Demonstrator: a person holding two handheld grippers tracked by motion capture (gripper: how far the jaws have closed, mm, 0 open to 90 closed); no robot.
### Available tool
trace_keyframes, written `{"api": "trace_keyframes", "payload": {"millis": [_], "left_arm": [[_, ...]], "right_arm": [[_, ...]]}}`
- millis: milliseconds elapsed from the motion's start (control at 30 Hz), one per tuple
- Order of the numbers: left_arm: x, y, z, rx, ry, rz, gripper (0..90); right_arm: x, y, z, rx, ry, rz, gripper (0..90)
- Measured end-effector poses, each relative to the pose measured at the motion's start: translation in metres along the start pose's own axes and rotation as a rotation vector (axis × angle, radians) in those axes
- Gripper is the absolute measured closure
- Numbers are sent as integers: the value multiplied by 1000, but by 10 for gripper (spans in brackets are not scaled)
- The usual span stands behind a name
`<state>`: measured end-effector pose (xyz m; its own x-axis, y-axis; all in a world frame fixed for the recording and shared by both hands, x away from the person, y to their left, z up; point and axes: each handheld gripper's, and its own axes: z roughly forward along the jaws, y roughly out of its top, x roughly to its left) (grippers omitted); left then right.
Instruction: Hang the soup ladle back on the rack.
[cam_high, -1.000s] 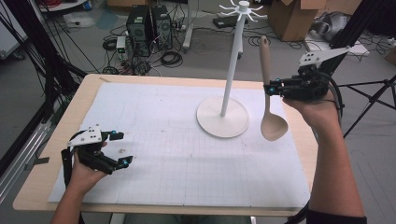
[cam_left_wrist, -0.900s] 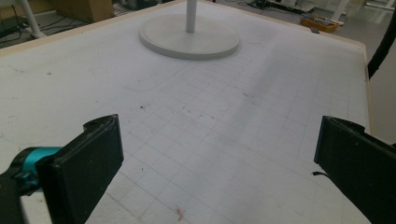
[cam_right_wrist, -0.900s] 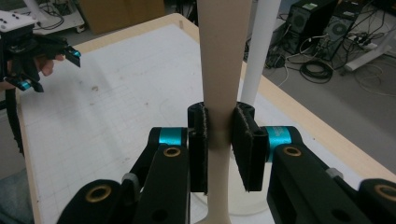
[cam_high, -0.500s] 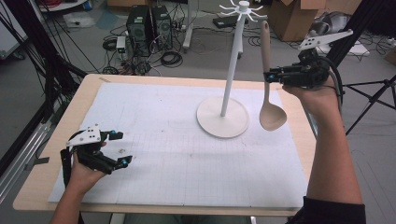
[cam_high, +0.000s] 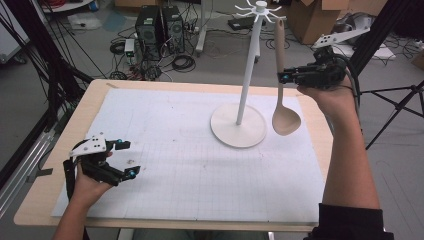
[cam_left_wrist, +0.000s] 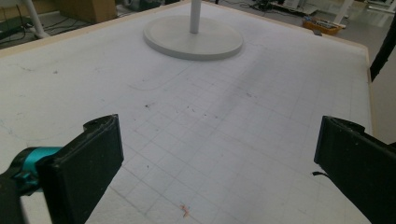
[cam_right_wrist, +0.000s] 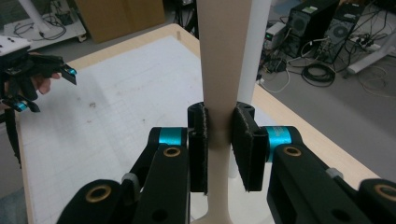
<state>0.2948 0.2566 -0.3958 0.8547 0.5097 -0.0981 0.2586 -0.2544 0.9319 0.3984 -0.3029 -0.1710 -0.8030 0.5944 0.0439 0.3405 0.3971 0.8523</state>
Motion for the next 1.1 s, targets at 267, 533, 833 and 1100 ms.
{"api": "trace_keyframes", "payload": {"millis": [267, 533, 833, 1100], "left_arm": [[-1, 0, 0, 1, -2, 2, 17], [0, -1, 0, 1, -3, -3, 17], [1, -1, 0, 1, 0, -3, 17], [0, -1, 0, 3, -4, -2, 17]], "right_arm": [[-2, 4, 4, 30, -4, 0, 769], [-5, 10, 9, 43, 0, 8, 769], [-8, 12, 21, 53, 4, 21, 768], [-9, 10, 20, 59, -12, 32, 760]]}}
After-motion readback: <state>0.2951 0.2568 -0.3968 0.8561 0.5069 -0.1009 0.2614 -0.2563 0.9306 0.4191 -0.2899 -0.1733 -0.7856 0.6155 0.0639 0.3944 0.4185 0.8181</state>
